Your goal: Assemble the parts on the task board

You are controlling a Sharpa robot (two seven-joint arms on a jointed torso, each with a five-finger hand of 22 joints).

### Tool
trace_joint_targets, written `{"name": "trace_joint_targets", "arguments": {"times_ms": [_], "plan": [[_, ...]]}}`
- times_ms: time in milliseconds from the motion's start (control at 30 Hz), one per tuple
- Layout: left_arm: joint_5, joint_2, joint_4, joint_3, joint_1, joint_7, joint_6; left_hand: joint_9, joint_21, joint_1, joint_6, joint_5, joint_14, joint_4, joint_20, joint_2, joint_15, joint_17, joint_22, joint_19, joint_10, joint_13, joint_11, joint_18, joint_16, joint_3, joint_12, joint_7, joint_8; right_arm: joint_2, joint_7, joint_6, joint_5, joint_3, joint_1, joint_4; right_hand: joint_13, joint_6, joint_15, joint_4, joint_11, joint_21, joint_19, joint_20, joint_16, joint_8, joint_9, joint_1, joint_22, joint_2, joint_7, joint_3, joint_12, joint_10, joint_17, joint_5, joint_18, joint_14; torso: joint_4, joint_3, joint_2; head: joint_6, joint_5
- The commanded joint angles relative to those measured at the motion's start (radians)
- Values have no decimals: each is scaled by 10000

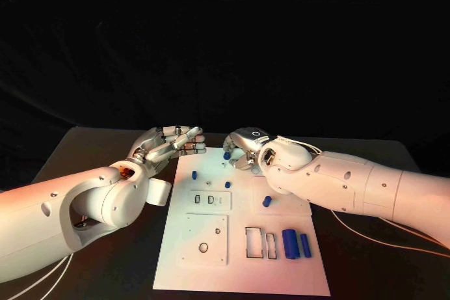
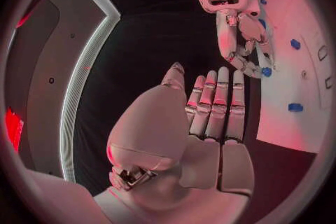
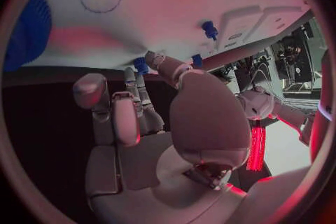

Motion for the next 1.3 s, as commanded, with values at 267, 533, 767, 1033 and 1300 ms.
{"name": "trace_joint_targets", "arguments": {"times_ms": [267, 533, 767, 1033, 1300], "plan": [[77, -36, -10, 10, 17, 1, 214, -12, -71, -82, -9, -66, -4, -8, 8, -19, 37, 18, -16, 90, 3, 15, 78, 119, -72, -63, -62, 50, -52, -1675, -460, -450, 735, 62, 257, 1517, 119, 589, -43, 242, -125, 253, 285, -69, 115, 152, -42, -30, 435, 99, -67, -83, 353, 814, 204, 71, -26, 286, -62, 3, -45, 39, -87], [121, -42, -46, 8, 17, -4, 229, -12, -71, -82, -9, -66, -4, -8, 8, -19, 37, 18, -16, 90, 3, 15, 78, 119, -72, -63, -62, 50, -52, -3362, -734, -282, 2319, 148, 502, 2795, 753, 580, -439, 511, -644, 639, 593, -388, 437, 109, -4, -196, 1022, -221, -392, -253, 1230, 2868, 707, -209, -125, 422, -143, 45, -110, 37, -81], [134, -38, -89, 7, 16, -8, 249, -14, -80, -80, -12, -78, -9, -7, 10, -21, 40, 21, -24, 90, 0, 15, 81, 119, -82, -74, -75, 52, -57, -3952, -1032, 720, 3118, 155, 539, 2843, 6493, -26, -660, 1108, -878, 1126, 984, -661, 966, 54, 765, 180, 1897, -209, -571, -1986, 6652, 2508, 1722, 231, -301, 626, -181, 99, -137, 17, -94], [136, -21, -136, 6, 16, 6, 305, -9, -89, -68, 12, -86, -12, -7, 12, -8, 43, 25, -32, 91, 3, 17, 81, 119, -92, -75, -85, 43, -46, -3834, -1144, 1051, 3114, 123, 427, 2513, 12124, -289, -516, 1970, -742, 1545, 1279, -536, 1546, 23, 1293, 605, 2634, -57, -462, -3000, 12649, 3771, 3171, 592, -417, 877, -177, 119, -129, 69, -50], [137, -3, -179, 6, 15, 5, 329, -9, -89, -68, 12, -86, -12, -7, 12, -8, 43, 25, -32, 91, 3, 17, 81, 119, -92, -75, -85, 43, -46, -3437, -1180, 1035, 3096, 106, 334, 2270, 14041, -309, -434, 2384, -652, 1975, 1570, -446, 1796, -15, 1444, 851, 3247, 64, -396, -3397, 14607, 4812, 4010, 757, -542, 1041, -129, 115, -99, 29, -18]]}}
